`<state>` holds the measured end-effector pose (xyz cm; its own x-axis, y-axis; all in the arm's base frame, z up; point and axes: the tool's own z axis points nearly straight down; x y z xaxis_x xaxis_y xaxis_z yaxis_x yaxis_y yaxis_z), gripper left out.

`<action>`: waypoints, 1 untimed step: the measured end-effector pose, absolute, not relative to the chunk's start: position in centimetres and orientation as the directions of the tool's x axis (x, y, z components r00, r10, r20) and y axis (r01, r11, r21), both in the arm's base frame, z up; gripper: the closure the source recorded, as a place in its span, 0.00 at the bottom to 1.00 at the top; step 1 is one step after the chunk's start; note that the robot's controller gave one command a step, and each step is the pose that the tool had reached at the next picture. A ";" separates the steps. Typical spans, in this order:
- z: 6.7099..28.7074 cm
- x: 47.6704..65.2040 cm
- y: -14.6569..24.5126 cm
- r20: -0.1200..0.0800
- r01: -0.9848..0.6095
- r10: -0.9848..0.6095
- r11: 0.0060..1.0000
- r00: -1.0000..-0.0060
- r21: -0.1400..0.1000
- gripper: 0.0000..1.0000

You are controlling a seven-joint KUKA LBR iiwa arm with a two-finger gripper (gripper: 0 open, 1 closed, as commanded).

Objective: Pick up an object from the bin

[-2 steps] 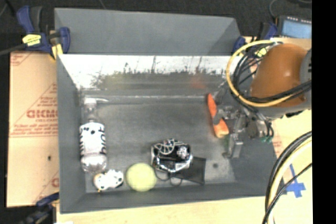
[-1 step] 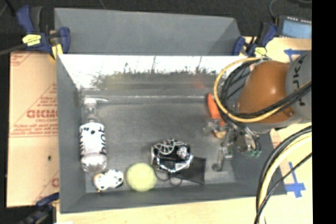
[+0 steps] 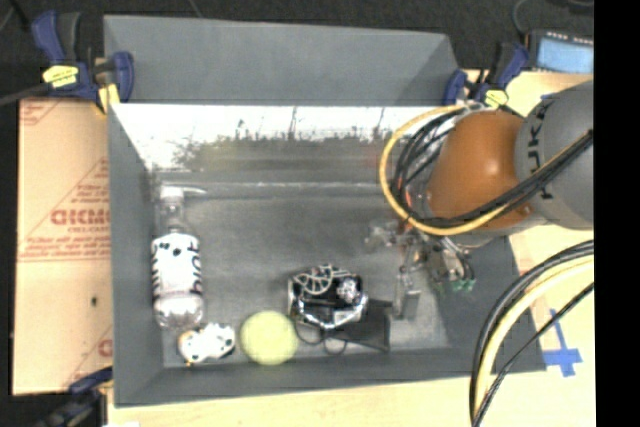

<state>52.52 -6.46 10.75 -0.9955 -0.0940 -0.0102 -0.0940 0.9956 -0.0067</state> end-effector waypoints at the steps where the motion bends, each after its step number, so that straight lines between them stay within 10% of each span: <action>1: 8.2 49.7 -3.2 -0.007 -0.128 -0.128 0.992 -0.992 -0.004 0.00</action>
Offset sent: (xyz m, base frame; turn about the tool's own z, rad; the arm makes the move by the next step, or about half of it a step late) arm -0.0212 0.0527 -0.0375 -0.0711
